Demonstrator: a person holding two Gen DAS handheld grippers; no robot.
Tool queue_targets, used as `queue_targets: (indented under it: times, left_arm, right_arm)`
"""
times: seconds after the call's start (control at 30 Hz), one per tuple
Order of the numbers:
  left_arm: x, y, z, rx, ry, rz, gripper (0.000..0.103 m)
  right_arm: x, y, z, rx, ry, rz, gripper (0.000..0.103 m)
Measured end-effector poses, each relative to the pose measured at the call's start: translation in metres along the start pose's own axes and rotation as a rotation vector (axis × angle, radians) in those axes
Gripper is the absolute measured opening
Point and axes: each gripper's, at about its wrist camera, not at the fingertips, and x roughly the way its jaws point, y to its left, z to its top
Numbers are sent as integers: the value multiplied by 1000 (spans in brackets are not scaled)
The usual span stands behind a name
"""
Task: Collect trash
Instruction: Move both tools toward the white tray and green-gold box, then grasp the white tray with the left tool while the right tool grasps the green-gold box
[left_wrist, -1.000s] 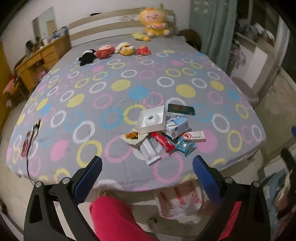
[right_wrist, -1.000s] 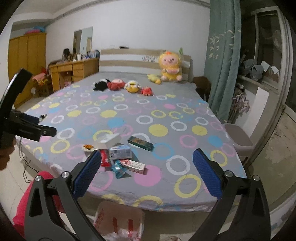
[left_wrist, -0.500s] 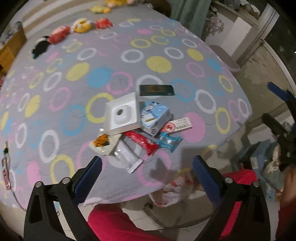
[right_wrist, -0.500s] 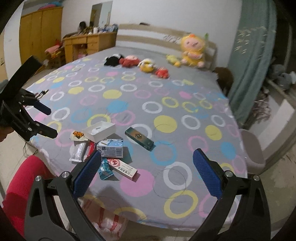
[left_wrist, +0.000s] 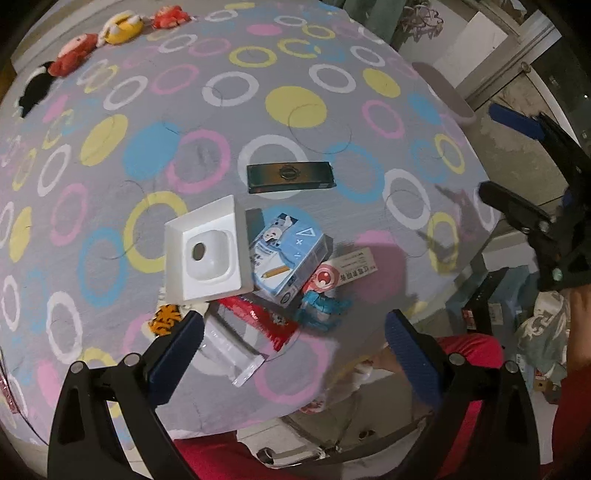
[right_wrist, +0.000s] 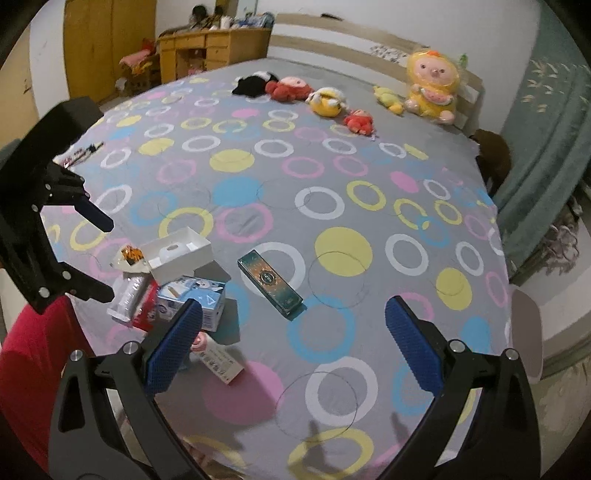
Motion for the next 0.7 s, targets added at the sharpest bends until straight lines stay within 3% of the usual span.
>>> queue_targets:
  times: [0.27, 0.4, 0.53, 0.7]
  left_arm:
    - [31, 14, 18, -52, 48, -87, 90]
    - [46, 19, 26, -64, 65, -89, 87]
    - [60, 25, 30, -87, 87, -105, 77]
    - [79, 32, 34, -95, 123, -81, 75]
  right_arm:
    - [61, -5, 7, -27, 96, 54, 97]
    - [87, -5, 6, -29, 127, 88, 97]
    - [113, -5, 8, -56, 158, 76, 97]
    - [142, -3, 11, -105, 197, 83, 97]
